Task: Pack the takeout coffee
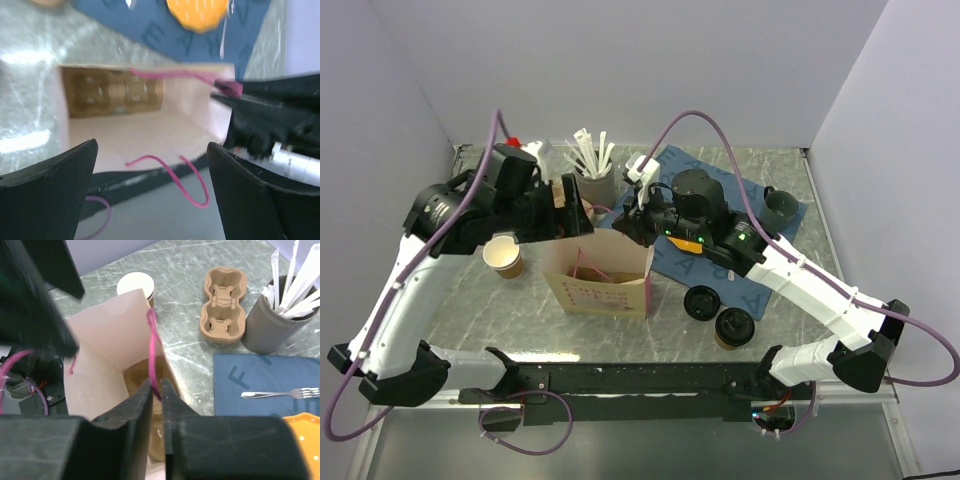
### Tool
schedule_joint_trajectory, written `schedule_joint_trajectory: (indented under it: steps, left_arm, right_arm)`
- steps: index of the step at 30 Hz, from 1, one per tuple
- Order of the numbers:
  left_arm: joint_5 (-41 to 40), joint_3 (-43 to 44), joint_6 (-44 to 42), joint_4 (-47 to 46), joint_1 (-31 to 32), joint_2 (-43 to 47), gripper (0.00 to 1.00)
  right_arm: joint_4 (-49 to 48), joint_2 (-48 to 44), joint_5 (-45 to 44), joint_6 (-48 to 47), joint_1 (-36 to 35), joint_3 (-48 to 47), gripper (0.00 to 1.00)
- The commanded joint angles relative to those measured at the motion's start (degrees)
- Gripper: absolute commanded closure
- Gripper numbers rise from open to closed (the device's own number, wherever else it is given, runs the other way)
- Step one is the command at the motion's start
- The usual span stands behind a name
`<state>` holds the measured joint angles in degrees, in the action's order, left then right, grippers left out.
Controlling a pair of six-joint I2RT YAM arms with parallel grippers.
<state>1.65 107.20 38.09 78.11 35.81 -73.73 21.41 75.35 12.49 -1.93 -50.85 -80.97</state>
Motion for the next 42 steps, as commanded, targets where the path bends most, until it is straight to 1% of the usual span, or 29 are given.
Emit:
schedule_joint_trajectory:
  steps: [1,2,5,6,7,9,12,13,14,16,18,19,20,21,22,23,25,26,28,29,31,33,34,35,37,38,39,41,42]
  left_arm:
    - [-15.49,1.27,6.82,0.47,-0.83,2.28,0.03]
    - [-16.49,0.74,7.44,0.38,-1.35,2.98,0.03]
    - [-14.67,-1.9,4.99,-0.41,-7.4,2.46,0.03]
    - [-15.27,-2.51,5.68,0.46,-8.38,1.93,0.03]
    - [-15.71,-4.17,6.03,0.21,-8.91,1.58,0.03]
    - [-15.98,-6.29,4.55,-1.11,-9.97,1.66,0.03]
    - [-15.71,-10.42,1.99,-5.32,-10.59,2.45,0.03]
    - [-15.28,-12.34,1.38,-7.16,-10.85,2.72,0.03]
    - [-14.58,-13.49,1.03,-8.4,-11.55,3.24,0.02]
    - [-10.01,-16.39,-0.55,-10.77,-12.26,3.95,0.11]
    - [-5.72,-18.59,-1.34,-14.55,-12.87,5.96,0.17]
    - [-4.48,-20.78,-2.13,-16.04,-12.96,7.19,0.18]
    - [-3.85,-21.76,-2.05,-17.71,-13.05,7.64,0.24]
    - [-3.24,-23.33,-1.96,-18.42,-13.22,7.99,0.28]
    - [-2.71,-24.31,-2.14,-19.39,-13.31,8.6,0.31]
    - [-2.18,-25.27,-2.23,-21.74,-13.4,8.87,0.37]
    - [-0.16,-27.74,-2.93,-23.78,-13.49,9.31,0.44]
    - [0.37,-28.18,-3.19,-25.01,-13.49,9.22,0.54]
    - [1.07,-28.88,-3.98,-25.81,-13.49,8.87,0.61]
    - [1.42,-29.06,-4.33,-26.25,-13.49,8.96,0.68]
    - [1.34,-29.85,-5.21,-26.95,-13.49,8.78,0.74]
    - [0.64,-29.59,-5.74,-25.99,-13.49,8.43,0.79]
    - [0.72,-29.68,-6.0,-25.81,-13.49,8.34,0.82]
    - [0.55,-29.5,-6.18,-25.81,-13.49,8.43,0.88]
    - [0.55,-29.24,-6.53,-25.37,-13.49,8.61,0.96]
    - [0.9,-28.98,-6.62,-25.2,-13.49,8.61,0.99]
    - [1.07,-28.54,-6.36,-24.76,-13.49,8.61,0.99]
    - [1.07,-27.84,-6.09,-23.09,-13.49,8.17,0.99]
    - [1.07,-27.48,-5.57,-22.56,-13.49,8.17,0.99]
  right_arm:
    - [0.82,-1.78,-0.01,3.24,0.31,-2.96,0.68]
    - [1.09,-2.05,-0.45,3.77,0.31,-3.05,0.65]
    - [3.11,-2.93,-1.5,6.41,0.31,-4.11,0.55]
    - [4.16,-3.28,-1.94,7.72,0.23,-4.63,0.53]
    - [6.34,-3.63,-2.64,8.69,0.31,-5.94,0.48]
    - [9.25,-3.9,-4.39,11.58,0.31,-7.62,0.46]
    - [14.53,-4.77,-5.11,13.62,0.23,-10.52,0.28]
    - [15.58,-5.38,-5.02,13.71,0.23,-11.22,0.19]
    - [17.25,-5.65,-4.93,13.62,0.23,-11.49,0.17]
    - [19.1,-6.79,-5.8,14.15,0.23,-12.36,0.13]
    - [22.35,-7.41,-6.6,15.55,0.23,-13.24,0.09]
    - [23.23,-8.11,-7.73,16.25,0.31,-13.34,0.01]
    - [24.28,-8.55,-8.18,17.83,0.31,-13.34,0.0]
    - [25.25,-9.69,-8.18,18.28,0.31,-12.82,0.0]
    - [25.52,-10.31,-6.36,18.37,0.4,-12.38,0.0]
    - [25.44,-11.1,-4.69,18.02,0.4,-11.67,0.0]
    - [24.56,-13.29,-1.61,19.15,0.66,-8.95,0.0]
    - [24.38,-13.91,-0.81,19.86,0.84,-8.07,0.0]
    - [24.82,-14.97,-0.88,20.91,1.02,-6.57,0.0]
    - [25.43,-15.14,-1.67,22.14,0.93,-6.22,0.0]
    - [28.31,-15.24,-3.52,23.11,1.02,-5.69,0.0]
    - [30.78,-14.62,-7.47,24.17,0.93,-6.65,0.01]
    - [34.28,-14.36,-9.05,24.69,1.02,-7.18,0.02]
    - [36.31,-14.09,-13.76,26.44,1.02,-7.88,0.02]
    - [41.23,-13.13,-18.36,29.08,1.1,-10.52,0.04]
    - [46.91,-12.95,-20.38,32.4,1.19,-11.22,0.05]
    - [49.84,-12.43,-24.58,34.43,1.28,-12.36,0.06]
    - [56.33,-12.42,-26.98,39.08,1.37,-12.11,0.07]
    - [57.51,-13.29,-28.3,40.33,1.37,-10.19,0.08]
